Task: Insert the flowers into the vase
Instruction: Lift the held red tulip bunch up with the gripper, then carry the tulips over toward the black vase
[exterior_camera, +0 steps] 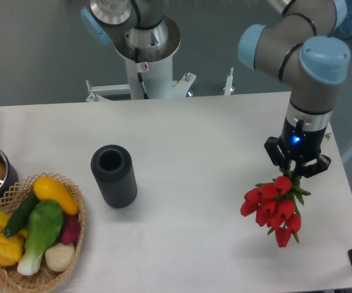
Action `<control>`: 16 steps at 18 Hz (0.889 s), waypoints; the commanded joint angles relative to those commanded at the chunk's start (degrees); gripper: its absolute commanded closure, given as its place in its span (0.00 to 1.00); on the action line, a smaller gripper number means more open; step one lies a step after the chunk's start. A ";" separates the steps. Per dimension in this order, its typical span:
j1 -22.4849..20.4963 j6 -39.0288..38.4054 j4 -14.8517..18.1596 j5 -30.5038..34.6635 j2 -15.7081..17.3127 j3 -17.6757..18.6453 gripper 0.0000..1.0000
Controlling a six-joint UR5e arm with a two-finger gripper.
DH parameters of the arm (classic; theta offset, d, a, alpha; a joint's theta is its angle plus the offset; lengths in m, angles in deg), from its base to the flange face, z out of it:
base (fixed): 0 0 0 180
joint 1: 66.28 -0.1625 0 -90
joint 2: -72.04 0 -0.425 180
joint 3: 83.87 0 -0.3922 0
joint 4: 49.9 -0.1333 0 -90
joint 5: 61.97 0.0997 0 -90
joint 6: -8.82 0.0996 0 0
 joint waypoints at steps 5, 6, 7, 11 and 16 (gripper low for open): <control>-0.80 -1.68 -0.53 -11.57 0.89 0.09 1.00; -1.32 -2.20 -0.53 -15.35 1.50 0.26 1.00; -2.19 -3.17 -0.61 -17.91 2.37 0.96 1.00; -2.64 -3.44 -1.93 -26.53 4.92 3.95 1.00; -2.64 -4.05 -2.29 -32.60 6.42 6.41 1.00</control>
